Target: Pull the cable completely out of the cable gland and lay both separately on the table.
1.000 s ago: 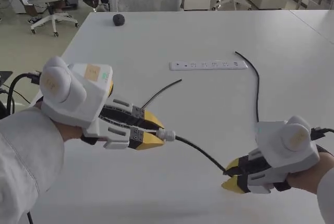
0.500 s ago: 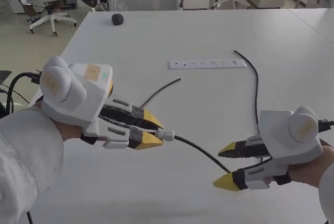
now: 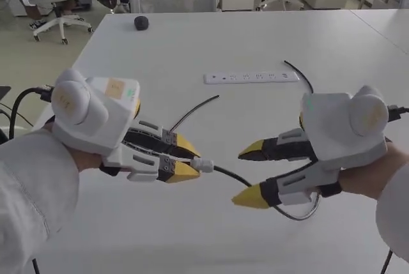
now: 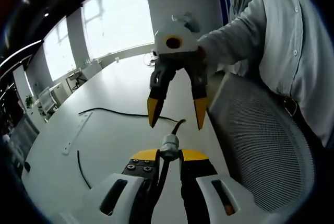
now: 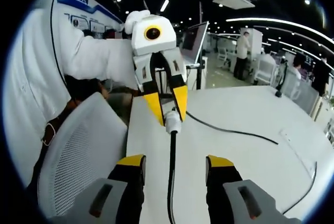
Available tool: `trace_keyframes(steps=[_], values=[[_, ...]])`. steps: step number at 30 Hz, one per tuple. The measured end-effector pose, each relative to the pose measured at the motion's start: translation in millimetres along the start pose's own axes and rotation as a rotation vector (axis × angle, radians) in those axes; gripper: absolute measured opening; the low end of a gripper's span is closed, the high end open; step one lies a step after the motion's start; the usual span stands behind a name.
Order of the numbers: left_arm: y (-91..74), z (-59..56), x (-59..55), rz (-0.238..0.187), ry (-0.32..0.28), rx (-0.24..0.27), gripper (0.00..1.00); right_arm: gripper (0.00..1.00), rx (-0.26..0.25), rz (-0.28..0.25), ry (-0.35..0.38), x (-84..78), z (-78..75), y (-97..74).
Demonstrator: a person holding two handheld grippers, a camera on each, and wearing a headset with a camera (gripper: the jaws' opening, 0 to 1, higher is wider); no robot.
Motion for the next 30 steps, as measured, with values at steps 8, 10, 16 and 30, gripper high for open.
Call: trace_keyframes(steps=[8,10,16,30], values=[[-1.3,0.1,-0.2,0.003,0.004,0.005,0.15,0.34,0.030,-0.011,-0.048,20.0,6.3,10.1],[-1.5,0.2,-0.9,0.007,0.006,0.007,0.15,0.27,0.040,0.001,-0.073,20.3,8.1,11.7],[-2.3,0.5,-1.3,0.008,0.006,0.009,0.15,0.08,0.022,0.070,-0.134,8.1,4.8,16.5],[-2.4,0.7,-0.4,0.014,0.017,0.012,0.15,0.00,-0.016,0.085,-0.110,9.6,-0.8,16.1]])
Point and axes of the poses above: the centre of the closed fingertips' face, and the gripper's own axes: y roughly forward along the fingers, z roughly to its left, x roughly out of its top, the point moved 1 cm from there along -y, roughly backward along the fingers, and after that the axes turned 4 degrees about -x, right-handed, at the moved point
